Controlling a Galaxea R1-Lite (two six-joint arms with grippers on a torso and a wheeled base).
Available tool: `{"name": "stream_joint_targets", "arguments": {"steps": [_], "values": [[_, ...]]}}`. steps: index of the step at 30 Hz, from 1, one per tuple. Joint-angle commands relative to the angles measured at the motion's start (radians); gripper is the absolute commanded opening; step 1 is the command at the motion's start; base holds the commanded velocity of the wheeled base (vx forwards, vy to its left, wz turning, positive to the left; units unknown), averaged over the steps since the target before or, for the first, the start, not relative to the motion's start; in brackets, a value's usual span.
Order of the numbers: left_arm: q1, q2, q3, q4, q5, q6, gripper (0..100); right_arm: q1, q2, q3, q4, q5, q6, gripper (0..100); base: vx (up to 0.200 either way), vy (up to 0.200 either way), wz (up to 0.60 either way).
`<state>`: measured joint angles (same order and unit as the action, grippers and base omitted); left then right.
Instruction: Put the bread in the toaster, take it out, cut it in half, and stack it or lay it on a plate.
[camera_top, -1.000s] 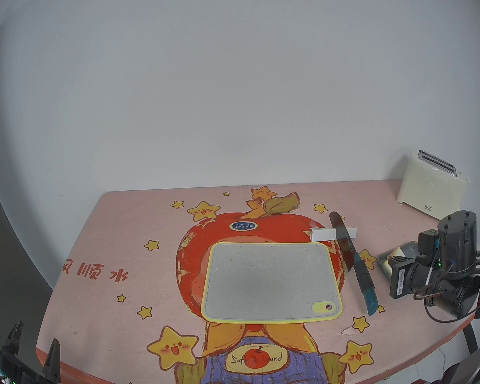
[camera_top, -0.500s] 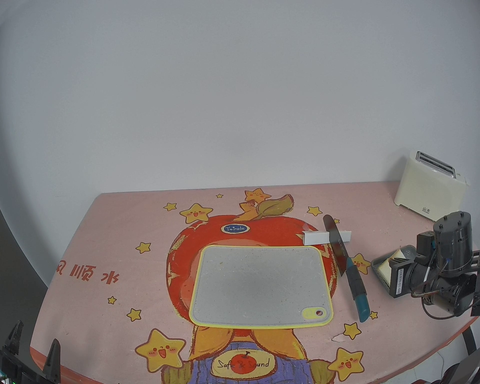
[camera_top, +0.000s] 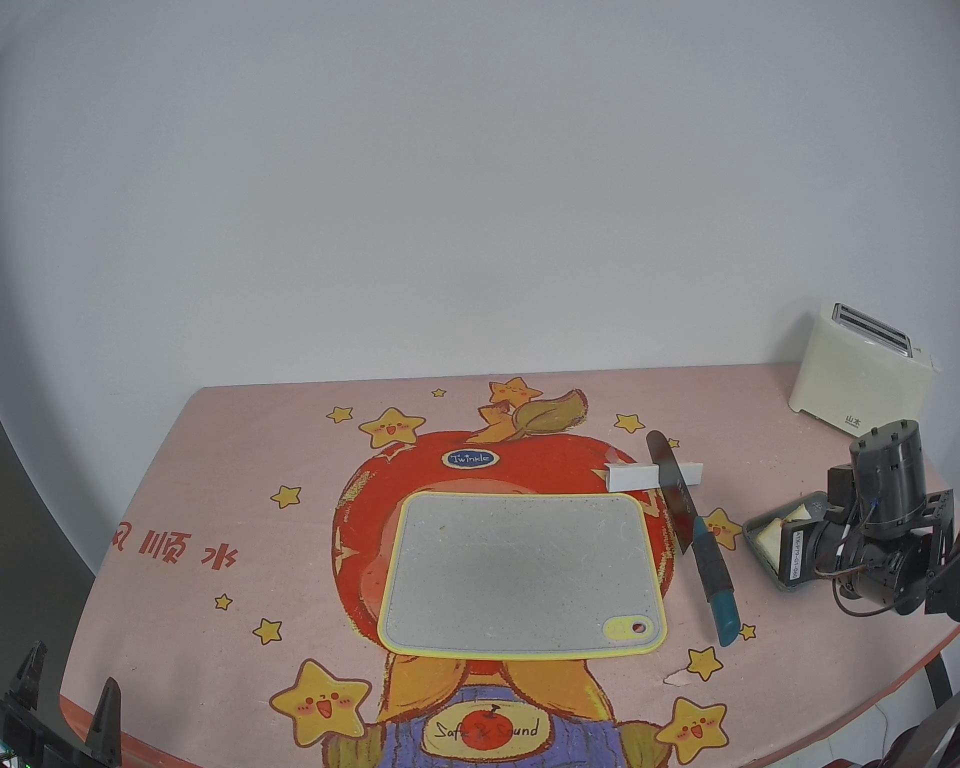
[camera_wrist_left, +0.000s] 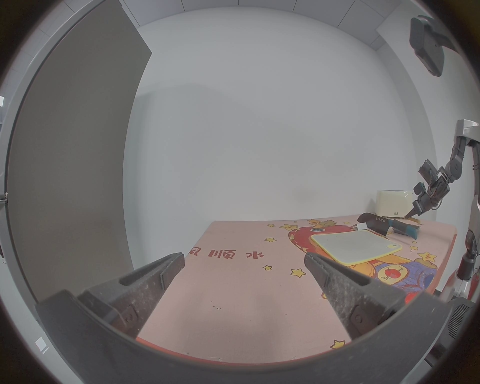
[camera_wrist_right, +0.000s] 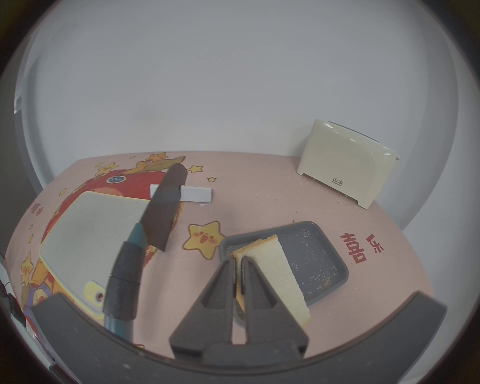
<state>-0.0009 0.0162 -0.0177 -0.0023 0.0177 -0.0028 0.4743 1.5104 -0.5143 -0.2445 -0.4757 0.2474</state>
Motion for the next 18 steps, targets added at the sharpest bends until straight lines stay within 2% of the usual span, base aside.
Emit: {"name": "stream_joint_targets", "arguments": {"steps": [1,18], "values": [[0.001,-0.010,0.018,-0.001,0.001,0.000,100,-0.006,0.043,-0.004,-0.003,-0.001,0.000,0,0.000,0.000,0.00],[-0.001,-0.010,0.018,-0.001,0.001,0.000,100,-0.042,0.125,0.000,-0.096,0.000,0.001,0,0.000,0.000,0.00]]}}
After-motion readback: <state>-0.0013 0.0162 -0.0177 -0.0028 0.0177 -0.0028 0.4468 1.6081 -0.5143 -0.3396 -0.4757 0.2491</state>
